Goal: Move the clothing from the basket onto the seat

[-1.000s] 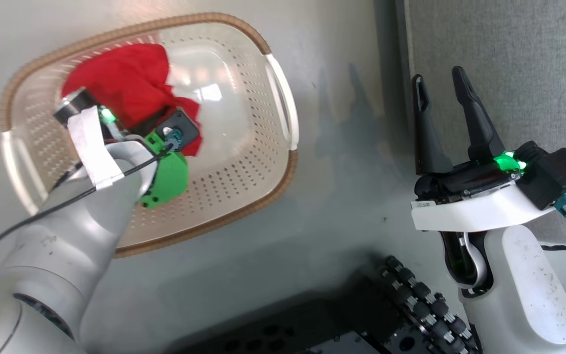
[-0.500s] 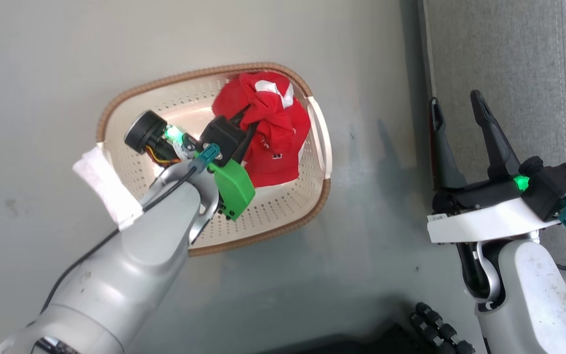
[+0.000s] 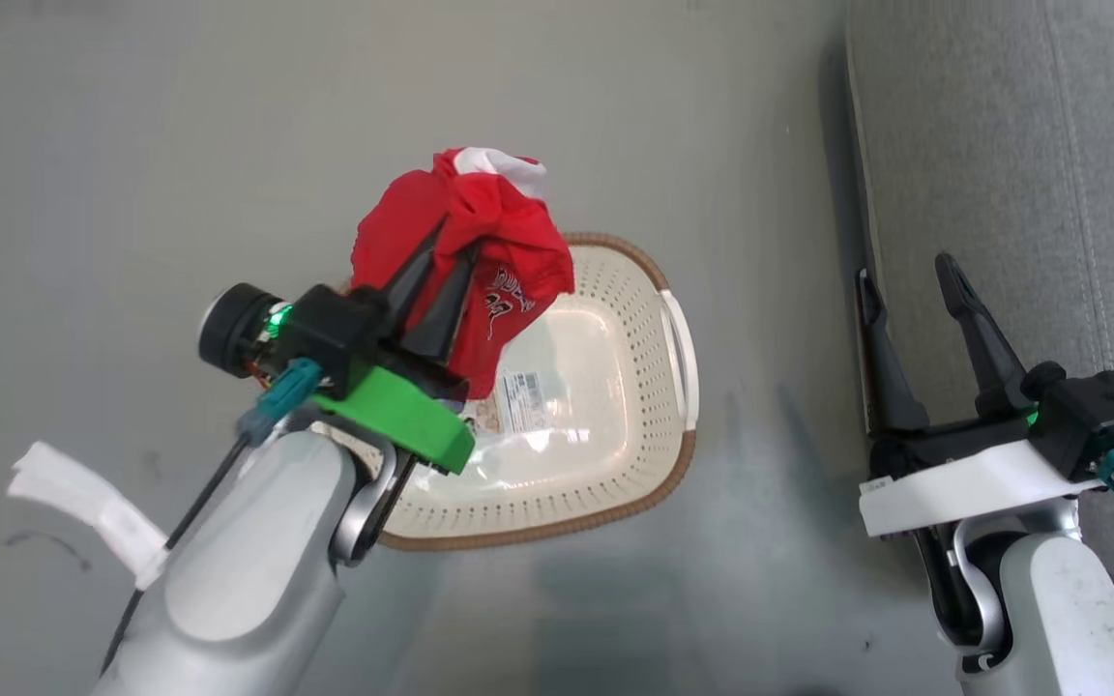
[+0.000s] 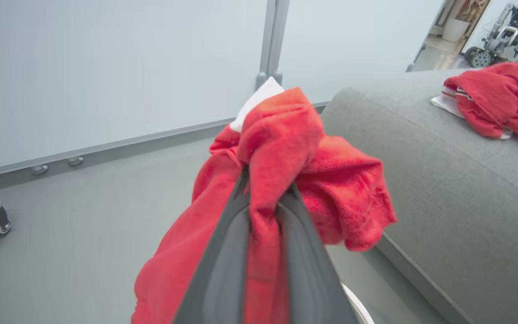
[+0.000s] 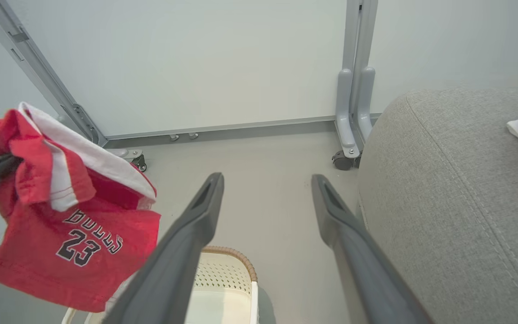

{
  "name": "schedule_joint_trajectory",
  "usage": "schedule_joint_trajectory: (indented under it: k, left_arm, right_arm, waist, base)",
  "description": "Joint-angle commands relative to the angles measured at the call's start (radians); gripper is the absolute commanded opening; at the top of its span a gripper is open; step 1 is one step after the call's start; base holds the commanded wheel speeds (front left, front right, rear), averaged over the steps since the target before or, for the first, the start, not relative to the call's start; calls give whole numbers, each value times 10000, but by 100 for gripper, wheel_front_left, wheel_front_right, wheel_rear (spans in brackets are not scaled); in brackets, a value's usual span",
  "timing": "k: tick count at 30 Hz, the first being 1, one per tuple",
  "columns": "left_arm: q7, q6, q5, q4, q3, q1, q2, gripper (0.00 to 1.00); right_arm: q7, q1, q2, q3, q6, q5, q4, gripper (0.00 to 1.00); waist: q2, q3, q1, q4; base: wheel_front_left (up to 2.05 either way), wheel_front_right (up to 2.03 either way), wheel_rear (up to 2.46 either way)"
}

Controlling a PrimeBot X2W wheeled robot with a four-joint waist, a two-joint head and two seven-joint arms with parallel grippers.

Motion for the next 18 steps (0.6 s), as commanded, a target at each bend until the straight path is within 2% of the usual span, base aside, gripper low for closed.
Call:
schedule_joint_trajectory:
  k: [1,10,18]
  left_arm:
    - [-30,-95,-29,-289,248,333,51,0]
    - [-31,-610,103,-1816,1386,1620,87,0]
    - [-33,-869,-198,-2473,1304,2466,240,0]
  right_arm:
    - [83,203,-25,-21,-3,-77,-31,100]
    - [486,891,-25,11,-3,-67,-101,100]
    - [754,1619,-24,75,-3,21,-220,100]
  waist:
    - [0,-1017,1,545]
    - [0,-2306,1,734]
    - [0,-3359,1,743]
  base:
    - [0,0,0]
    - [0,0,0]
    - [0,0,0]
